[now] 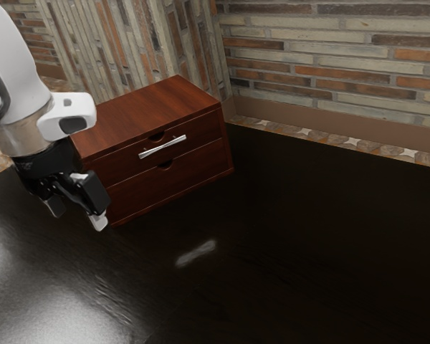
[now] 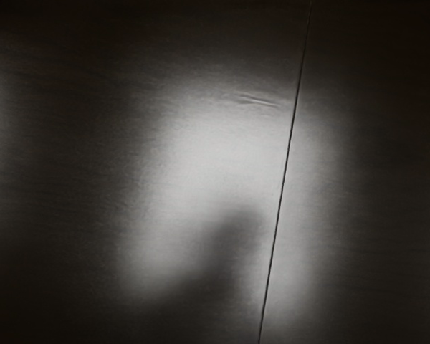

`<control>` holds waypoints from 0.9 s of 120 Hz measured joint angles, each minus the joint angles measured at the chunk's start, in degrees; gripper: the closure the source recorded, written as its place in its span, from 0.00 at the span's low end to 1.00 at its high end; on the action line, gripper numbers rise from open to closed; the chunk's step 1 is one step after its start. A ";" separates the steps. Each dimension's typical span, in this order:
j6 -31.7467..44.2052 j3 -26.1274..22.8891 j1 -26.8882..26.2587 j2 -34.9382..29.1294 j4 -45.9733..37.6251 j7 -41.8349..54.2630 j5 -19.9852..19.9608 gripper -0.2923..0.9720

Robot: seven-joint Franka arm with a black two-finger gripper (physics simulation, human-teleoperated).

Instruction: Pull the drawer handle with one arm to open the drawer

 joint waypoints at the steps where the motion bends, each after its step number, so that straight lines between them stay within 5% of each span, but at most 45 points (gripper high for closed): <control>1: 0.63 -0.26 0.01 -0.17 -0.40 0.21 -0.13 0.23; 44: 22.16 -7.14 0.96 7.27 0.44 13.69 -7.89 0.23; 108: 29.00 -6.53 5.68 25.08 12.25 26.48 -2.41 0.23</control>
